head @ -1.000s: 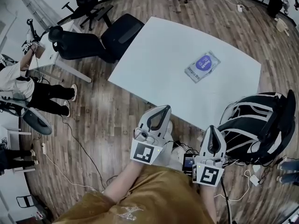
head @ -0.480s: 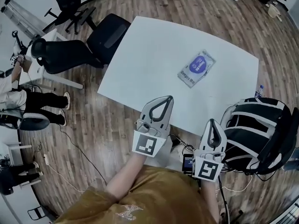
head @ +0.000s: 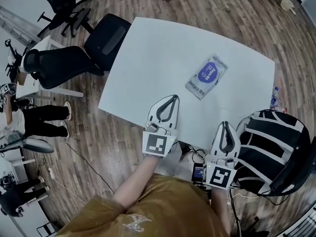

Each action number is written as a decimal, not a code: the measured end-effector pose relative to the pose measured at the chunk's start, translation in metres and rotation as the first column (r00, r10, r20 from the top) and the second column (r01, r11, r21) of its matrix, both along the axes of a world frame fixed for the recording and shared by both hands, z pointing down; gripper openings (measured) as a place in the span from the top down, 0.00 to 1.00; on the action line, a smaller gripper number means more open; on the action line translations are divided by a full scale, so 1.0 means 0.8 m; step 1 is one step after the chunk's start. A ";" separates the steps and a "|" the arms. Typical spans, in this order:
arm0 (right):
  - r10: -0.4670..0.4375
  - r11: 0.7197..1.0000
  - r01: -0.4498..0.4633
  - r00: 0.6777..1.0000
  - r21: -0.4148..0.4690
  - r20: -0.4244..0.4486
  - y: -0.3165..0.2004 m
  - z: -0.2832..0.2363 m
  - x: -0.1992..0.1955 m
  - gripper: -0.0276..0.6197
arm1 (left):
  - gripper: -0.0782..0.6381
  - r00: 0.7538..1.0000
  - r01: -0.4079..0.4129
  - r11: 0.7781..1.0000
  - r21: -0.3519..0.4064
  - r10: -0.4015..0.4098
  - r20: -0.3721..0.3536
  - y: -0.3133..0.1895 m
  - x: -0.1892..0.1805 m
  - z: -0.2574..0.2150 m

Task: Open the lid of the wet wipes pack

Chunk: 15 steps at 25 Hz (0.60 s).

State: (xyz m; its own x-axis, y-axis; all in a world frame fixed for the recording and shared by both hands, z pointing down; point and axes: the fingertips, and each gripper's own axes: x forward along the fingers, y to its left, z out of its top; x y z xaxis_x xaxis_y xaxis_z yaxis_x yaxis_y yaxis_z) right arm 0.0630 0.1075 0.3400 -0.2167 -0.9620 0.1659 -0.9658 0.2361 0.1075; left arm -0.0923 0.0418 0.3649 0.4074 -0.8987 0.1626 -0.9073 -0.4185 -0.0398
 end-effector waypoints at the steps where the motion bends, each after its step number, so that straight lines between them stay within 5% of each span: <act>1: 0.004 1.000 -0.004 1.000 -0.005 -0.002 -0.004 0.003 0.000 0.94 | 0.89 1.000 -0.007 1.000 -0.010 0.007 0.001 -0.005 0.001 0.006; 15: 0.104 0.992 -0.105 0.994 -0.063 -0.020 -0.070 0.031 0.008 0.94 | 0.89 0.988 -0.138 0.979 -0.151 0.146 0.041 -0.092 0.029 0.069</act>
State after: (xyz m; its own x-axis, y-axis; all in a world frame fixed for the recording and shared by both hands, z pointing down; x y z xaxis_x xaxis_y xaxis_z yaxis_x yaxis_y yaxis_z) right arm 0.0692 0.0515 0.3652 -0.1118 -0.9665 0.2309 -0.9838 0.1405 0.1116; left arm -0.0689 -0.0314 0.4205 0.5170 -0.7967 0.3130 -0.8365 -0.5479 -0.0129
